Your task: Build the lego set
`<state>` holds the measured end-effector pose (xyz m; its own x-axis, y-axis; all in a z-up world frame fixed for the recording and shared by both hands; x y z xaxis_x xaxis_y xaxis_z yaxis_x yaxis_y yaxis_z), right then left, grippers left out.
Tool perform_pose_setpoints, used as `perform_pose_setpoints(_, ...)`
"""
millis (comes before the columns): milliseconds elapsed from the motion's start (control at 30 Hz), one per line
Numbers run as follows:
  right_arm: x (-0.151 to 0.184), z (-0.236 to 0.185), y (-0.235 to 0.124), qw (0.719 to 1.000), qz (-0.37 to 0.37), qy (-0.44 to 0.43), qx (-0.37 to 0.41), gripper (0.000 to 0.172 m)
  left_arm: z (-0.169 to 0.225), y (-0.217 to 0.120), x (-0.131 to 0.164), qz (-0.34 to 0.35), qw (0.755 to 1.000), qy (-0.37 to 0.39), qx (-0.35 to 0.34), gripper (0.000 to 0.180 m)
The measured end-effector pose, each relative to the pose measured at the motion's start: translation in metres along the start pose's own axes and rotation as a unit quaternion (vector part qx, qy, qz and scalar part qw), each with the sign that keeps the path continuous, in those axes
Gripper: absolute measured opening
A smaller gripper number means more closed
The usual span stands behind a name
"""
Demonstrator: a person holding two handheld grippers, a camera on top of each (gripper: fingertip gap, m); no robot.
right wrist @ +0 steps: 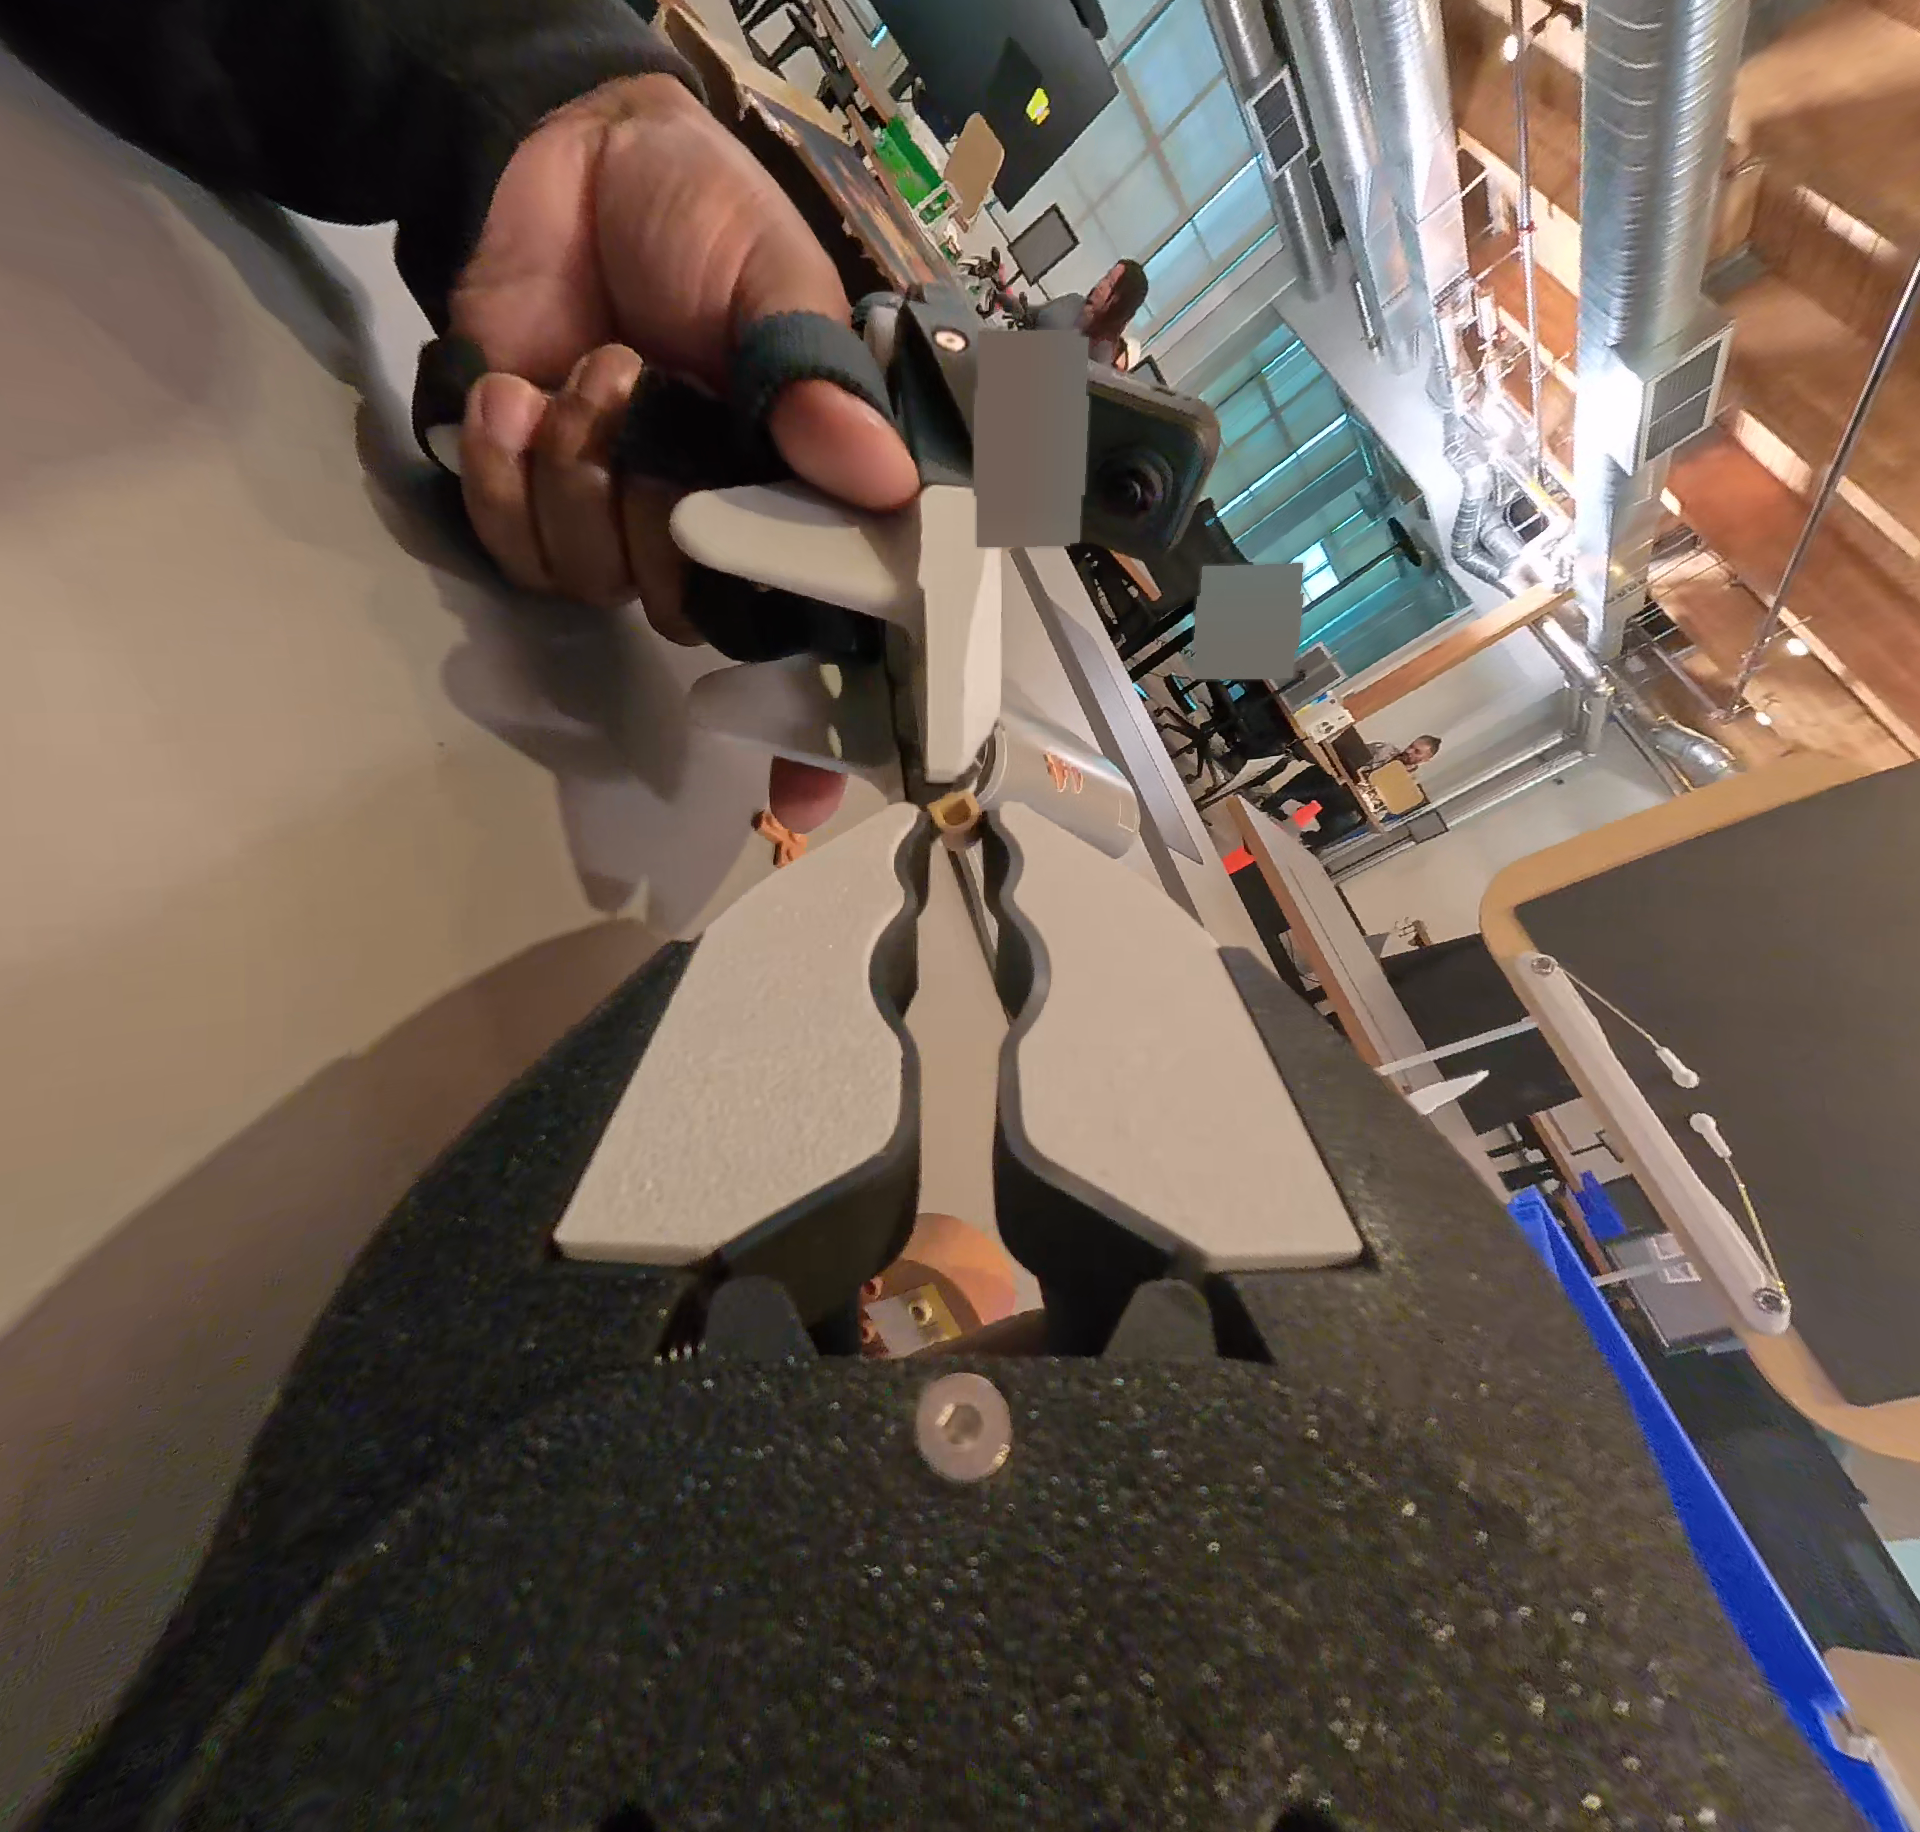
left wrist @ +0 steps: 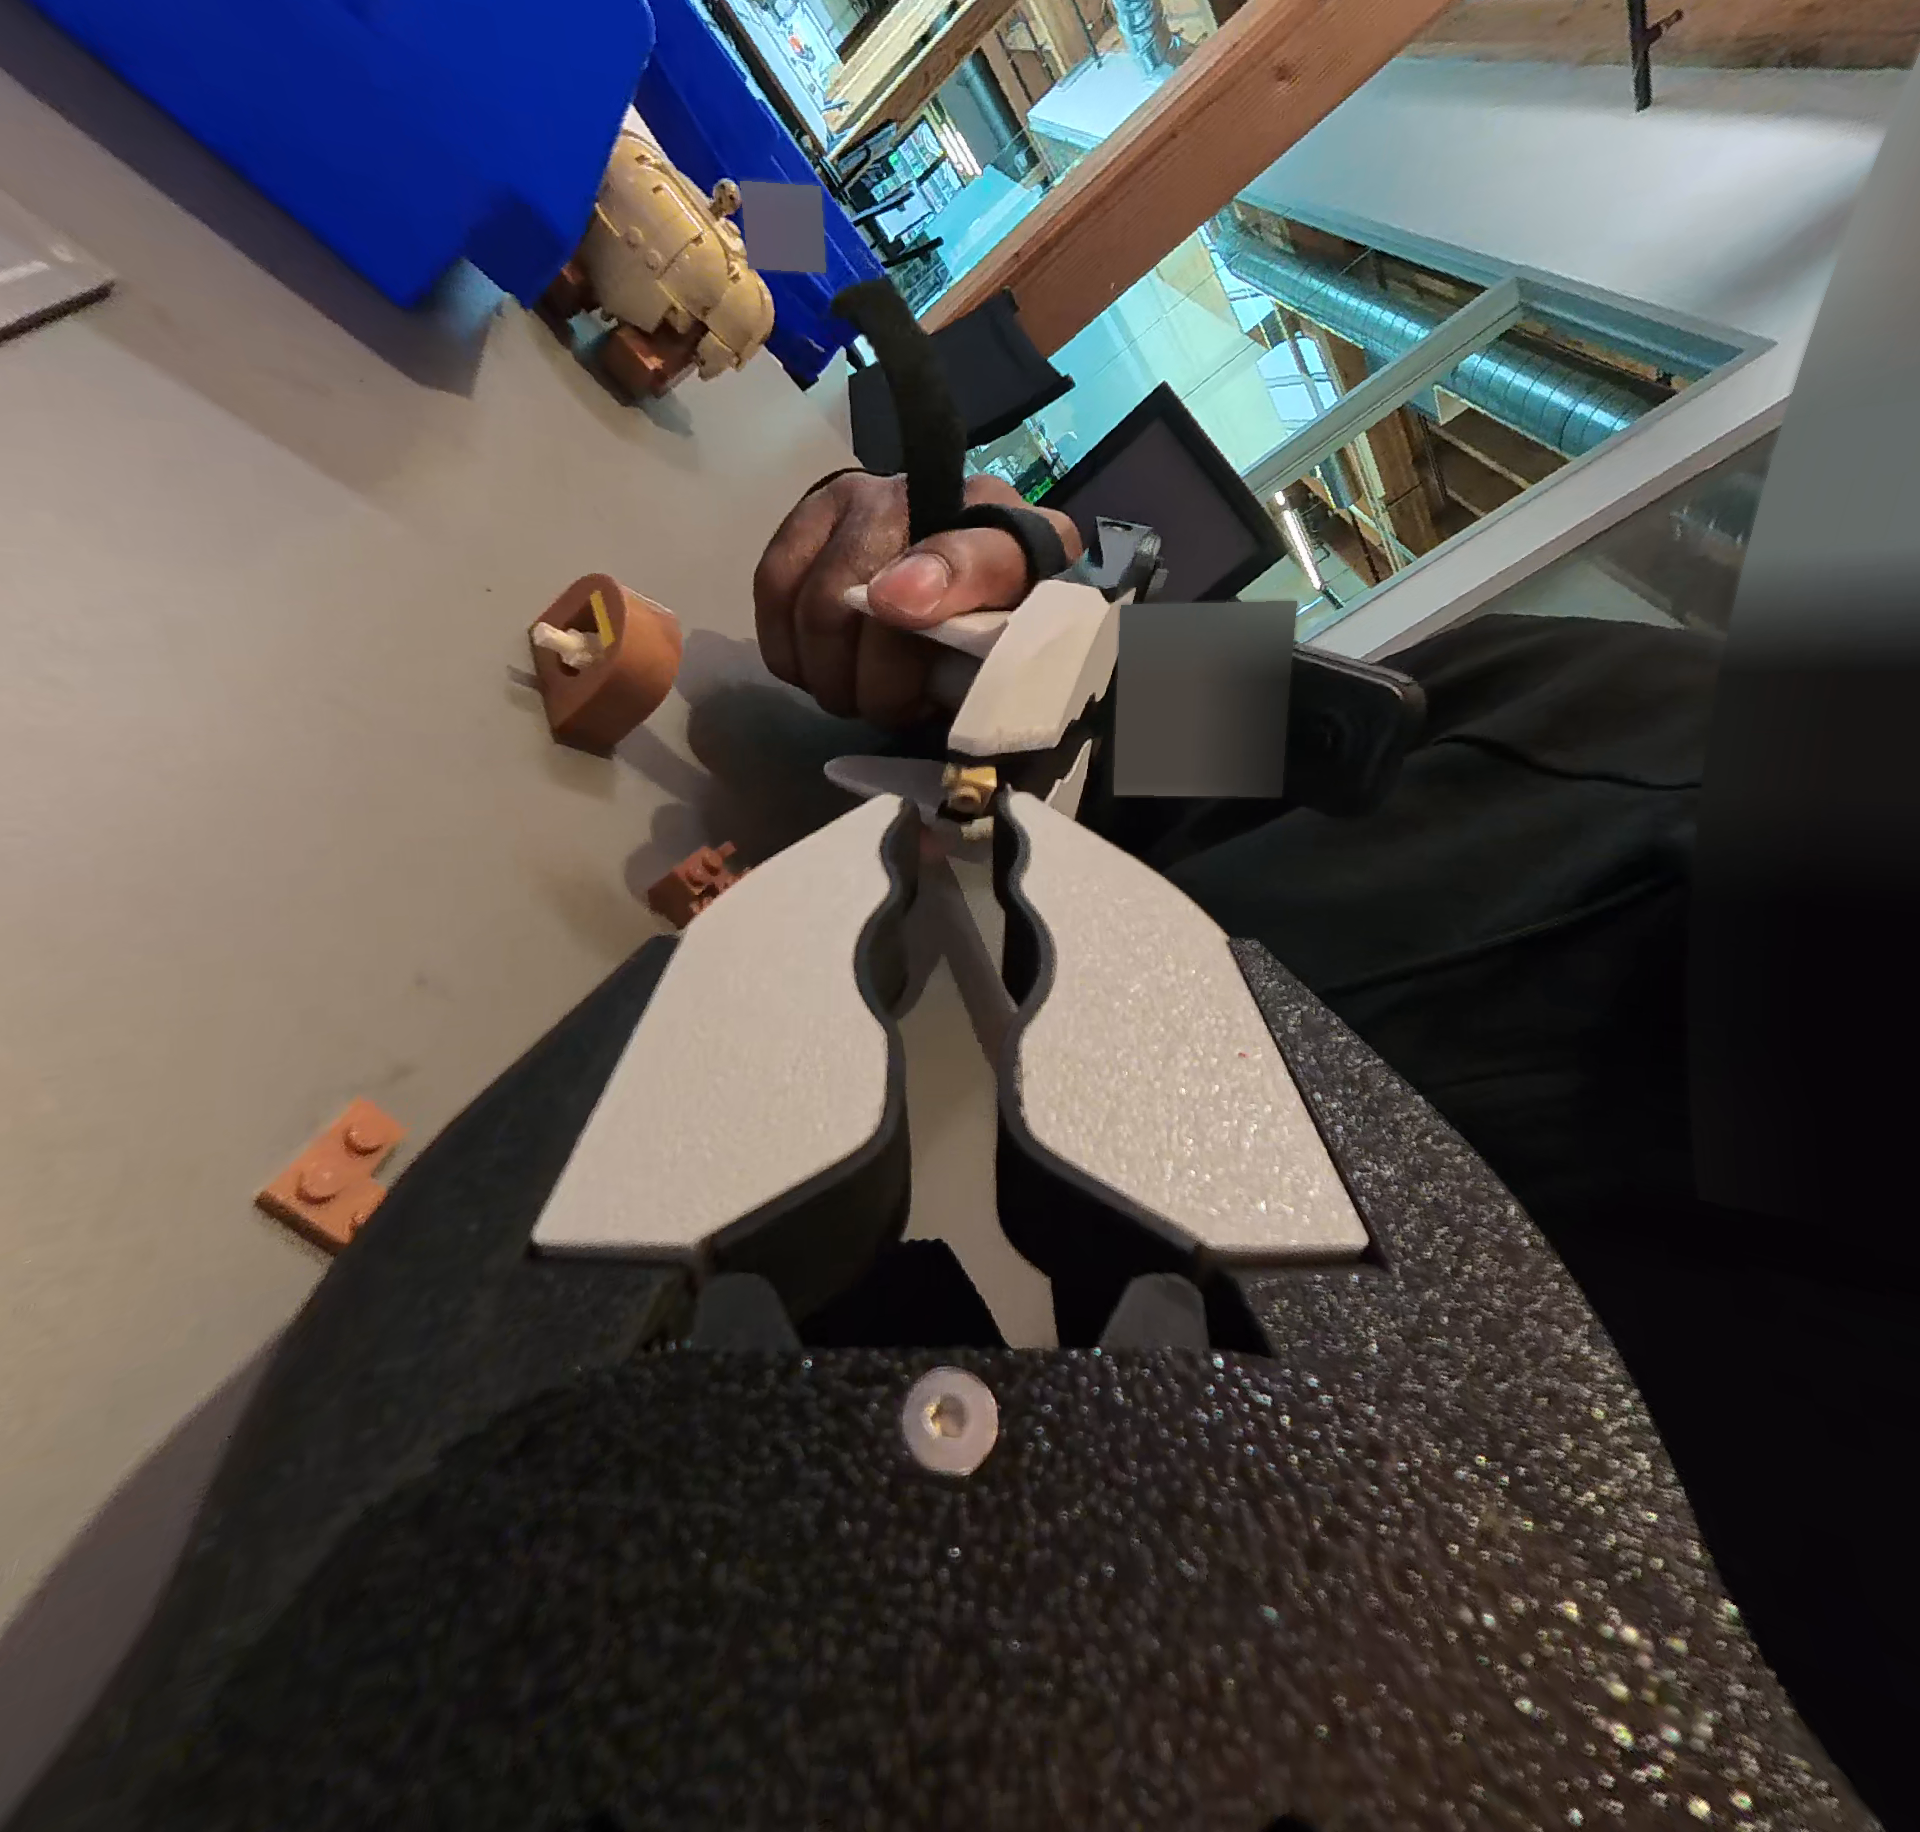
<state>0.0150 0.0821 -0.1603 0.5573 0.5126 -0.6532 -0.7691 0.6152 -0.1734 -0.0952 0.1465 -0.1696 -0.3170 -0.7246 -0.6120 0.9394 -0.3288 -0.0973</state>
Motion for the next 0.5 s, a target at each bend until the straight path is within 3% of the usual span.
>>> perform_pose_setpoints(200,0.0,-0.004,0.003,1.0,-0.004,-0.01,-0.006,0.009,0.003,0.006,0.002,-0.007,1.0,0.029,-0.01,0.01)
perform_pose_setpoints(333,0.005,-0.001,0.003,0.994,-0.009,0.091,-0.051,0.017,0.007,0.004,-0.001,-0.01,0.985,0.157,-0.067,0.008)
perform_pose_setpoints(400,0.008,0.003,0.002,0.979,-0.007,0.18,-0.091,0.017,0.012,0.001,-0.003,-0.01,0.96,0.262,-0.103,0.008)
perform_pose_setpoints(500,0.009,0.014,-0.003,0.935,0.026,0.324,-0.145,0.016,0.022,-0.005,-0.005,-0.001,0.894,0.421,-0.154,0.008)
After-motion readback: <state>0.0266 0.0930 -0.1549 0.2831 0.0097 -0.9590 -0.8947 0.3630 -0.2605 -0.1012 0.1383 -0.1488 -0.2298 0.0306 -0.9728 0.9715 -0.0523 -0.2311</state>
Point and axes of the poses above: each gripper's, where its closed fingertips meet, y out along the fingers, x out of its underside, z = x × y across the jaws, the point moved 7 cm from there along -y, back along the fingers, and after that the axes turned 5 degrees about -x, right-handed, at the moved point
